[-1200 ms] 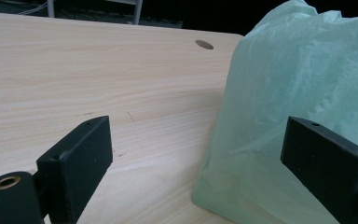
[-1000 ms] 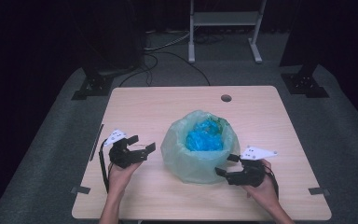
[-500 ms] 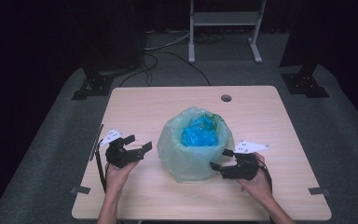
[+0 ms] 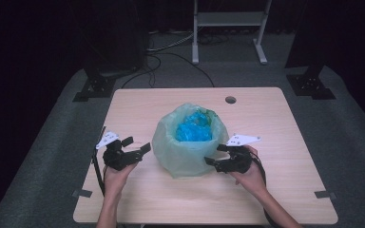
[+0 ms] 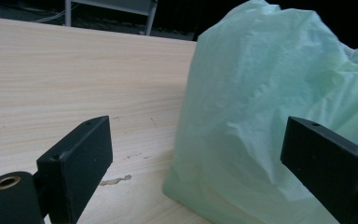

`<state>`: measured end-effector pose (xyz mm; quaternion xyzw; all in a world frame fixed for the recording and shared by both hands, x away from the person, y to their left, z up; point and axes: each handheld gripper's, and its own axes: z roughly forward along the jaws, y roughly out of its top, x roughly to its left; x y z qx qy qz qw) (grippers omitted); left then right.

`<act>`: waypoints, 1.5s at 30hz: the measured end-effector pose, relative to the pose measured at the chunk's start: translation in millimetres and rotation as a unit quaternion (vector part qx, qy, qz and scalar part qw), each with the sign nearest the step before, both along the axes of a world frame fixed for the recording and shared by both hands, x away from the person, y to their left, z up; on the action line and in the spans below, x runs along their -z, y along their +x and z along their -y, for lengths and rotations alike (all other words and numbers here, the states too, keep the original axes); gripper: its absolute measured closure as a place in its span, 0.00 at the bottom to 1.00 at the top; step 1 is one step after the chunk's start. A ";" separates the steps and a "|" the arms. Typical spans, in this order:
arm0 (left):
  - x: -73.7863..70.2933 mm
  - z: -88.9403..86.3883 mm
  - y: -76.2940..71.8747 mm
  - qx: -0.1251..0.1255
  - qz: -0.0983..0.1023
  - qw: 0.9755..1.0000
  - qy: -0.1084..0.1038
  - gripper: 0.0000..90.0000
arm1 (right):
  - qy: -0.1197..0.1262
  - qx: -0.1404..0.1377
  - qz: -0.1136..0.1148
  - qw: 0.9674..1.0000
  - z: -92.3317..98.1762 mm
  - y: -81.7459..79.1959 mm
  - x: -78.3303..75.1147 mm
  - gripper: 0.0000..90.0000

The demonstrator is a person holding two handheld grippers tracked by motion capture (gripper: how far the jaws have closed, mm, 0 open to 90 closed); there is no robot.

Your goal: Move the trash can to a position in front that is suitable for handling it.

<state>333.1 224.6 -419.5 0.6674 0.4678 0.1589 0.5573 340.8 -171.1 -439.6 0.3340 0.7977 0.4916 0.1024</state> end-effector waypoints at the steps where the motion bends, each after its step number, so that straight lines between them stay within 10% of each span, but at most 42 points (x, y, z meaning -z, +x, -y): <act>1: -0.3 -0.3 -0.2 -0.001 0.001 1.000 -0.001 0.09 | 0.000 0.000 0.000 1.000 -1.9 1.7 -0.1 0.27; 20: -3.4 0.5 -3.0 0.003 0.006 1.000 0.005 0.09 | -0.003 -0.005 0.004 1.000 -8.7 17.2 -3.1 0.27; 35: -20.3 5.7 -6.1 0.019 0.023 1.000 0.004 0.09 | -0.022 0.066 -0.004 0.998 95.6 -21.6 10.3 0.27; 45: -41.1 20.2 2.4 0.033 0.035 0.999 -0.001 0.13 | 0.009 0.100 -0.014 0.995 125.1 -38.9 22.1 0.27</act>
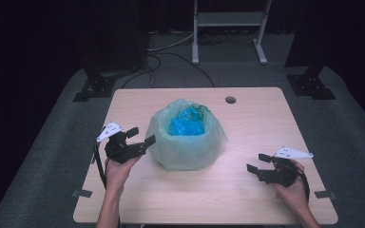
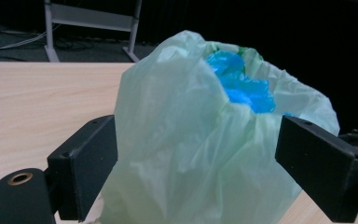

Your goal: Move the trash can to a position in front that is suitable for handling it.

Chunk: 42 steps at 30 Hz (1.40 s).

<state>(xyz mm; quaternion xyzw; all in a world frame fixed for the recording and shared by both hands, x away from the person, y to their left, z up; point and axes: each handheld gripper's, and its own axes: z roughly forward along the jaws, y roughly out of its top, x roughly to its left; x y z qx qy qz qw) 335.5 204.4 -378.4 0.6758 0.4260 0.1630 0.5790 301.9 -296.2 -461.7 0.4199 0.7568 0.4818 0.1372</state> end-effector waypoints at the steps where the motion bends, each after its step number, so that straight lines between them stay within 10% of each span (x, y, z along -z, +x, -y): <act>1: -2.6 2.3 1.4 0.000 0.000 1.000 0.000 0.13 | 0.000 0.002 0.003 1.000 1.0 -0.4 -0.2 0.27; 24: -18.8 41.0 39.7 -0.030 -0.055 0.996 0.064 0.45 | -0.002 -0.002 0.014 1.000 -1.9 -3.8 -0.4 0.27; 42: -28.0 49.5 37.5 -0.058 0.004 0.994 0.091 0.99 | -0.005 -0.002 0.014 1.000 -6.5 -3.3 -4.9 0.28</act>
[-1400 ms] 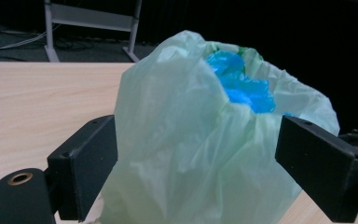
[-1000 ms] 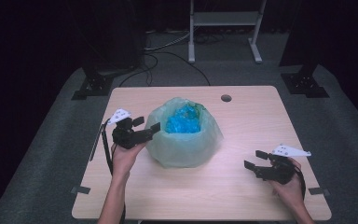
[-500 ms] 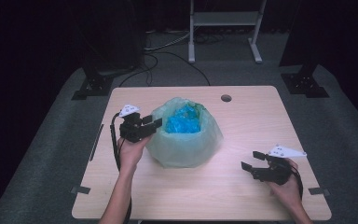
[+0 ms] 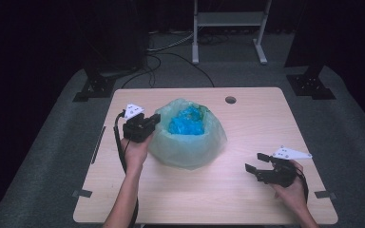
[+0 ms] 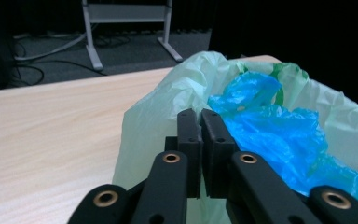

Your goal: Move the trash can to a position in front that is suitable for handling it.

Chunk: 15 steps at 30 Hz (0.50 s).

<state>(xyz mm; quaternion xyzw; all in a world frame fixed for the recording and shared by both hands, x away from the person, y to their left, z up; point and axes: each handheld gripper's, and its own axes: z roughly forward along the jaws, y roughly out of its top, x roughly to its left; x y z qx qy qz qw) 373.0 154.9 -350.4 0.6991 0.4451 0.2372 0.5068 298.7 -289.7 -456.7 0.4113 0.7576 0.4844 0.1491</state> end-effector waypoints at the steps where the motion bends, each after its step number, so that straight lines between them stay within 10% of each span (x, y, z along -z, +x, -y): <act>1: -0.9 0.5 -0.6 0.002 0.003 1.000 -0.002 1.00 | 0.000 0.001 -0.002 1.000 -0.9 0.9 -1.6 0.28; 15: -0.7 -3.5 -4.4 0.044 0.011 0.998 -0.044 1.00 | 0.006 0.004 -0.010 1.000 -32.7 39.8 -62.8 0.30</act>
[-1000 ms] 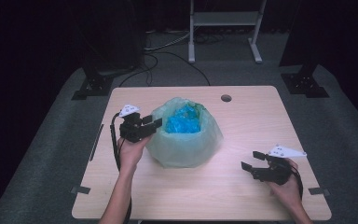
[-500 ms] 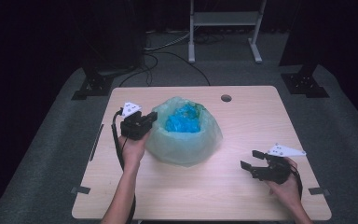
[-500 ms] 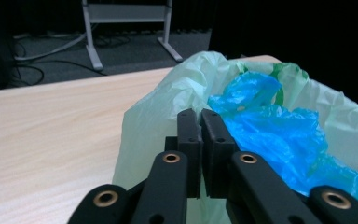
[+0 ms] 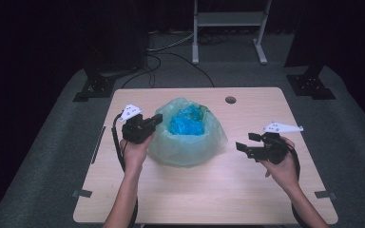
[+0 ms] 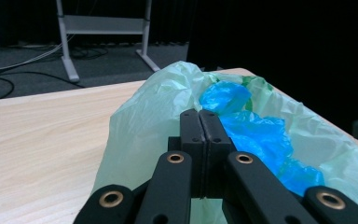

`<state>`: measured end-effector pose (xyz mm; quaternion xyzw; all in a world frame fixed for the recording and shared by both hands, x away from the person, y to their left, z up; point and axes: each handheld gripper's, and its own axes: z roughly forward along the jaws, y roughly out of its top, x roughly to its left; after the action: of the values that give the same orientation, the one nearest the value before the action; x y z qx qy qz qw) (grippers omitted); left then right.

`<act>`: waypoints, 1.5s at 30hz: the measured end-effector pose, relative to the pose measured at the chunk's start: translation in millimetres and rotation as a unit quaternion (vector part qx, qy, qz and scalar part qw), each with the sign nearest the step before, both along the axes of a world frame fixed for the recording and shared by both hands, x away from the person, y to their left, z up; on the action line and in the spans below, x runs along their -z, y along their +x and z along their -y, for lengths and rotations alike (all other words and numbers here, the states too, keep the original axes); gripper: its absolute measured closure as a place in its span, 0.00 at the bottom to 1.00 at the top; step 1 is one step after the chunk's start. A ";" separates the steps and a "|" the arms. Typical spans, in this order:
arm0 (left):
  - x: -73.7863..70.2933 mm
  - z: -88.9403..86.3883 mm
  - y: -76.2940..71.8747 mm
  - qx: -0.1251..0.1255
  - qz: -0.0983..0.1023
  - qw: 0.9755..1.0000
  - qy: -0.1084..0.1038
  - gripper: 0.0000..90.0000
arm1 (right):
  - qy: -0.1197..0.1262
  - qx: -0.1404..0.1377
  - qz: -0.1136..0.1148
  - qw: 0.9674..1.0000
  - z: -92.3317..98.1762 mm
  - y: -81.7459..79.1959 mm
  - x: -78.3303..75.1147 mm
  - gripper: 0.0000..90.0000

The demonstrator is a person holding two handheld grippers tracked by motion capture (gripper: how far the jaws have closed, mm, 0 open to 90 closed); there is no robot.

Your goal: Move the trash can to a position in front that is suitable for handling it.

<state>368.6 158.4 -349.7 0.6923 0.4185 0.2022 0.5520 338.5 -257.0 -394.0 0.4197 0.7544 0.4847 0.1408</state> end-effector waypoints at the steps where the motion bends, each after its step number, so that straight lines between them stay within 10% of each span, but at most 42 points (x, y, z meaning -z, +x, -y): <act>1: -0.4 -0.9 -0.3 0.001 0.001 1.000 -0.001 1.00 | -0.001 -0.001 0.003 1.000 -4.1 3.6 -5.5 0.30; 19: -8.5 -5.6 -3.7 0.020 -0.003 1.000 -0.008 1.00 | -0.001 -0.025 0.018 1.000 -66.1 50.8 -63.3 0.30; 45: -23.0 -8.0 -2.4 0.026 0.005 1.000 -0.016 1.00 | -0.037 -0.003 -0.046 0.998 -114.1 90.8 -53.1 0.40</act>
<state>366.3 166.4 -326.7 0.6926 0.4009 0.1847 0.5705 429.3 -142.9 -340.9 0.4339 0.7784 0.4375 0.1203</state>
